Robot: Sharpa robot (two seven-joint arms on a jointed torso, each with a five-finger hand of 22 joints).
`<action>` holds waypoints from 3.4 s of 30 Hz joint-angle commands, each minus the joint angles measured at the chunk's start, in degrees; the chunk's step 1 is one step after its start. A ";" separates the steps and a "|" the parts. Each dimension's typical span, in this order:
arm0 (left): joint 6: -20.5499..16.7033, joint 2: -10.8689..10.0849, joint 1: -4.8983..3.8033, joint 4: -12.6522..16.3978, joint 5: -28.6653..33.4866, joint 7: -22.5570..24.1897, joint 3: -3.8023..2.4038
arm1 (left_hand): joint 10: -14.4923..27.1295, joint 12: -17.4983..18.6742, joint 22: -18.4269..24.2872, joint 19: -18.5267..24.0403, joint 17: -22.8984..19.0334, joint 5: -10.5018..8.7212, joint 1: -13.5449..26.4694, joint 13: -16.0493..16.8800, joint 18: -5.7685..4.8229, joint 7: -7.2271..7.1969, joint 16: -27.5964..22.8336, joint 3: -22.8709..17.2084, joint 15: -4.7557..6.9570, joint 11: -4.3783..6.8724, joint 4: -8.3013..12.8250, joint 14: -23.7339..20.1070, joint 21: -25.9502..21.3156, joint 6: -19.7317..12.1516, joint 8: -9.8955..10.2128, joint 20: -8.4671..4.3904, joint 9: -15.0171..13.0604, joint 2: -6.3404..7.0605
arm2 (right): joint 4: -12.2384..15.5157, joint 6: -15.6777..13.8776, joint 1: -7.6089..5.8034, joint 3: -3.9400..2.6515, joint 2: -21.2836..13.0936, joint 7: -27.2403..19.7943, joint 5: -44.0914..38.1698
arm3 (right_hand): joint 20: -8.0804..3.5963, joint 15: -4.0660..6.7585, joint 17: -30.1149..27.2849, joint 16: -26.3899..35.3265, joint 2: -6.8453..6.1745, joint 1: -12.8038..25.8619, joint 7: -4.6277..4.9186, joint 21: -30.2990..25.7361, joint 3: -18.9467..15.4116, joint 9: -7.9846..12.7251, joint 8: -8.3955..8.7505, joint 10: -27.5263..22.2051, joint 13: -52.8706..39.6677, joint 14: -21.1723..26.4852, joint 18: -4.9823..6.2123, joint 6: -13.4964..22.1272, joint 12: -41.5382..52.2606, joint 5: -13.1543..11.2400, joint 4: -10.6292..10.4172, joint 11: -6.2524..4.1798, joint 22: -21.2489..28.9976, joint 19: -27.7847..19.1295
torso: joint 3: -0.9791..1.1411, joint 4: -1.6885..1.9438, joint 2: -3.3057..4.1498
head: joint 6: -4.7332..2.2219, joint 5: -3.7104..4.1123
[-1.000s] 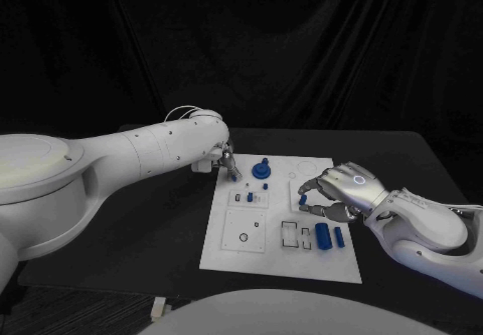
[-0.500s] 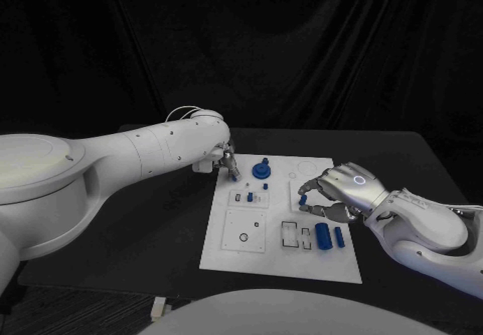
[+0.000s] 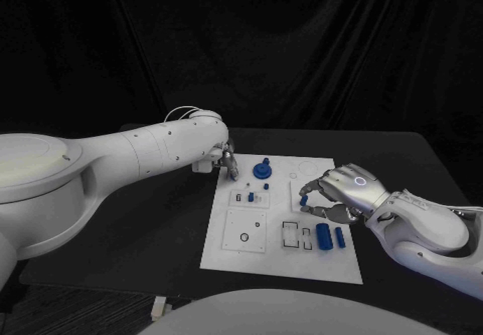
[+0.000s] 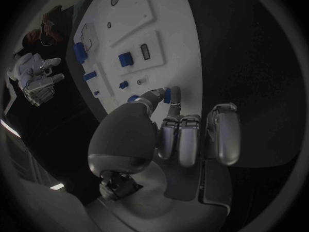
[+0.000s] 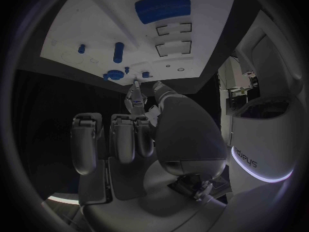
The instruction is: Assemble the parts on the task board
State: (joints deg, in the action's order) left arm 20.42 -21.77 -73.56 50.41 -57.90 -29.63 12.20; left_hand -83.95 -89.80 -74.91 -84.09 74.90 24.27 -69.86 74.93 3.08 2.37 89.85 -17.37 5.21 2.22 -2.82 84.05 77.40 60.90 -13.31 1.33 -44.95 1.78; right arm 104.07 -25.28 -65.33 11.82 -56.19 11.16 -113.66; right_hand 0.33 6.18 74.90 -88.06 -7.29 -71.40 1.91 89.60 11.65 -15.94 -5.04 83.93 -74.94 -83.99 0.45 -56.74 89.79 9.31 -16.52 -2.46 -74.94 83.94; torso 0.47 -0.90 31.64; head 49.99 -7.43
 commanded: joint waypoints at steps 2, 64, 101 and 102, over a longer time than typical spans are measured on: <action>-4.03 -1.18 0.08 2.11 0.21 -0.43 -0.06 | -6.05 -0.20 -11.79 -1.42 15.10 0.00 1.68 15.07 -0.57 0.21 0.15 -9.57 -0.35 -0.30 8.09 5.95 0.17 -0.19 -0.51 0.22 -0.58 0.27 | -0.02 0.65 0.15 -0.03 -0.03 0.41 -0.26 | -0.27 0.37 10.90 0.17 0.35 -0.27 0.17 -0.17 0.43 0.10 0.16 6.07 -15.06 -5.23 -0.29 -0.37 0.21 0.34 -0.02 -0.18 -14.85 5.72 | 0.00 0.01 0.00 | 0.01 -0.26; -12.86 -16.10 -0.42 29.13 3.76 -1.99 0.01 | -6.05 -0.20 -11.11 -0.43 15.10 -4.06 4.47 15.07 -0.08 0.45 0.15 -12.27 -0.57 -0.55 8.63 5.95 -2.40 -1.11 -0.32 0.42 -0.94 -1.27 | 0.29 0.86 0.41 -0.02 -0.27 0.86 0.25 | -0.27 0.36 10.76 0.24 0.48 -0.40 0.16 -0.32 0.54 0.12 0.17 6.07 -15.06 -5.20 -0.25 -0.36 0.21 0.51 0.02 -0.18 -14.79 5.64 | 0.01 0.04 0.01 | 0.01 -0.34; -9.93 -15.83 0.04 28.63 3.76 -2.20 0.02 | -6.05 -0.20 -10.88 -0.09 15.10 -5.15 5.48 15.07 0.09 0.29 0.15 -11.94 -0.55 -0.47 7.96 5.95 -3.29 -0.96 -0.28 0.44 -0.78 -1.60 | 0.37 0.74 0.43 -0.02 -0.42 0.83 0.25 | -0.25 0.33 10.68 0.28 0.50 -0.63 0.18 -0.40 0.63 0.16 0.15 6.07 -15.06 -5.18 -0.23 -0.40 0.21 0.58 0.06 -0.15 -14.76 5.59 | 0.01 0.04 0.01 | 0.01 -0.55; -9.83 -15.83 0.04 28.61 3.76 -2.21 0.02 | -6.05 -0.20 -10.88 -0.09 15.10 -5.15 5.48 15.07 0.09 0.29 0.15 -11.94 -0.55 -0.47 7.96 5.95 -3.29 -0.96 -0.28 0.44 -0.78 -1.60 | 0.37 0.74 0.43 -0.02 -0.41 0.83 0.25 | -0.25 0.33 10.68 0.28 0.50 -0.63 0.18 -0.40 0.63 0.16 0.15 6.07 -15.06 -5.18 -0.23 -0.40 0.21 0.58 0.06 -0.15 -14.76 5.59 | 0.00 0.06 0.01 | 0.01 -0.53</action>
State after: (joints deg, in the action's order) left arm 9.55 -37.68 -73.63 78.99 -54.57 -32.09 12.27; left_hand -84.14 -89.80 -74.90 -84.08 74.92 19.23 -64.49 74.93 3.08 3.27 89.85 -24.55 5.01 2.02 0.71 83.85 74.51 59.83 -13.52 1.33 -45.81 0.57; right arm 104.35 -24.41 -65.04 11.83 -56.58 11.32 -113.18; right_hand 0.33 6.18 74.91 -88.06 -7.07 -71.62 2.08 89.38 11.87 -15.85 -5.05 83.93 -74.90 -83.99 0.45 -56.91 89.79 9.49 -16.44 -2.46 -74.94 83.94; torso 0.46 -0.89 31.65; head 49.99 -8.03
